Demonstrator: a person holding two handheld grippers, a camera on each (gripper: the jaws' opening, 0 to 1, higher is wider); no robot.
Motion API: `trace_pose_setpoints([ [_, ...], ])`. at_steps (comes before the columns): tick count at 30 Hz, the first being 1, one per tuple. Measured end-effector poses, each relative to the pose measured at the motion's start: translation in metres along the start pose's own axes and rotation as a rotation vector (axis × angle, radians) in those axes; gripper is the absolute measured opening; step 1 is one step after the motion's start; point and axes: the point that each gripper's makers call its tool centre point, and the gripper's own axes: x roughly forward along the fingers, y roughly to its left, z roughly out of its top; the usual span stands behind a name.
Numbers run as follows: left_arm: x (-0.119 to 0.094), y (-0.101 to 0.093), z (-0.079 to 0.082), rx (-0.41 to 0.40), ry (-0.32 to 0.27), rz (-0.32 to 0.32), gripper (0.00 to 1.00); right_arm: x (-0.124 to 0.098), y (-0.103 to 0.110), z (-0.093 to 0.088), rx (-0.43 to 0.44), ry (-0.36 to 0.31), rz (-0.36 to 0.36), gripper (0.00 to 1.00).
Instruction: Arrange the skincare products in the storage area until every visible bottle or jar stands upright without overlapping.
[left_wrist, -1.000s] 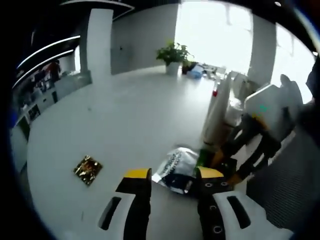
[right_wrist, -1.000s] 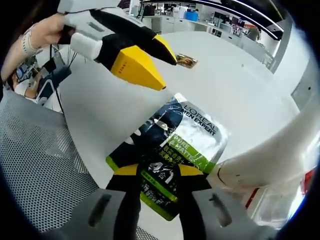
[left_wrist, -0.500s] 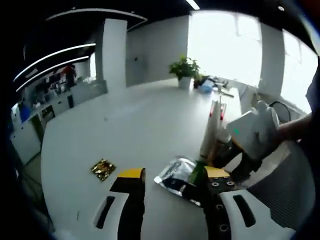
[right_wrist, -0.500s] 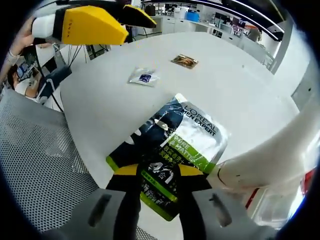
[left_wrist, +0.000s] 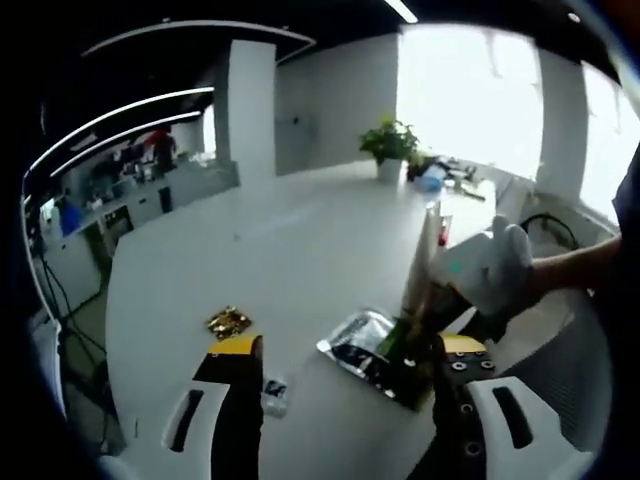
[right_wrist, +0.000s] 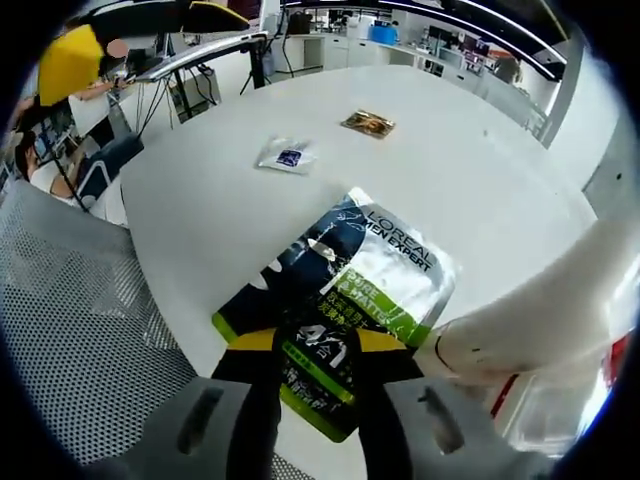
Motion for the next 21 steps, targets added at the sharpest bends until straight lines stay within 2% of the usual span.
trace_pose_setpoints([
  [9, -0.013, -0.010, -0.004, -0.008, 0.006, 0.001, 0.75, 0.000, 0.000, 0.001, -0.009, -0.004, 0.006, 0.28],
  [12, -0.018, -0.009, -0.007, -0.005, 0.017, 0.019, 0.77, -0.003, -0.001, 0.001, 0.004, -0.002, 0.006, 0.23],
  [14, -0.022, -0.008, -0.007, -0.011, 0.014, 0.027, 0.78, -0.011, 0.000, 0.006, -0.002, -0.029, 0.004, 0.21],
  [16, -0.025, -0.009, -0.006, -0.018, 0.011, 0.030, 0.80, -0.021, 0.005, 0.017, 0.007, -0.082, 0.025, 0.25],
  [19, -0.028, -0.010, -0.006, -0.015, 0.017, 0.037, 0.81, -0.039, 0.011, 0.025, -0.008, -0.124, 0.054, 0.32],
  [21, -0.031, -0.010, -0.006, -0.026, 0.020, 0.044, 0.81, -0.053, 0.012, 0.032, -0.011, -0.165, 0.058, 0.33],
])
